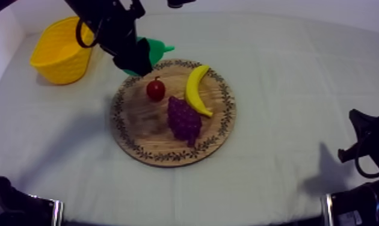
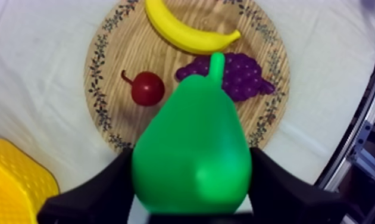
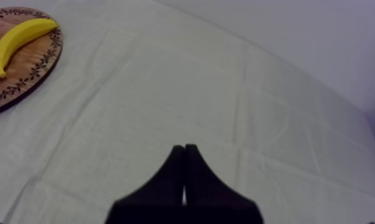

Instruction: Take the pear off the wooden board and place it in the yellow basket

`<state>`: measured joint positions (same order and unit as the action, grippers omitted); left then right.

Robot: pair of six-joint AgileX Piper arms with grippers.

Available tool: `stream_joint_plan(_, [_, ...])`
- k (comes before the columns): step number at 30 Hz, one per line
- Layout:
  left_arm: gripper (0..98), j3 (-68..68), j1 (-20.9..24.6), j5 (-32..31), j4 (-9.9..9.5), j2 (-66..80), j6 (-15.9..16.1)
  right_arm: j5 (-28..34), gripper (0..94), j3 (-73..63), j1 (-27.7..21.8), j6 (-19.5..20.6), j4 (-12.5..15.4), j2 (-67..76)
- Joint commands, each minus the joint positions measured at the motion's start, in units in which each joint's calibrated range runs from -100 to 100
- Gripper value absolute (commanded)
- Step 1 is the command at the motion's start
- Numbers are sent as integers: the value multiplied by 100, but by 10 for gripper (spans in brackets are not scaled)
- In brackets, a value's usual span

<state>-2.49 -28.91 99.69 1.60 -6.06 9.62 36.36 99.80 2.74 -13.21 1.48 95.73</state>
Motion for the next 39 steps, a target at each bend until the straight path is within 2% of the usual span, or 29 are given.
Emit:
stream_joint_plan(1, [548, -4, -4, -18, 24, 14, -163, 2, 4, -2, 2, 19, 1, 3])
stream_joint_plan(12, [531, 91, 6, -292, 261, 111, -1580, 2, 4, -2, 2, 19, 1, 3])
stream_joint_plan(23, [534, 191, -21, -364, 345, 182, -2540, 2, 4, -2, 2, 19, 1, 3])
stream_joint_plan(29, [540, 263, -11, -361, 324, 192, -2724, 2, 4, -2, 2, 19, 1, 3])
stream_joint_plan(39, [544, -27, 373, -378, 243, 66, -2441, 2, 4, -2, 2, 19, 1, 3])
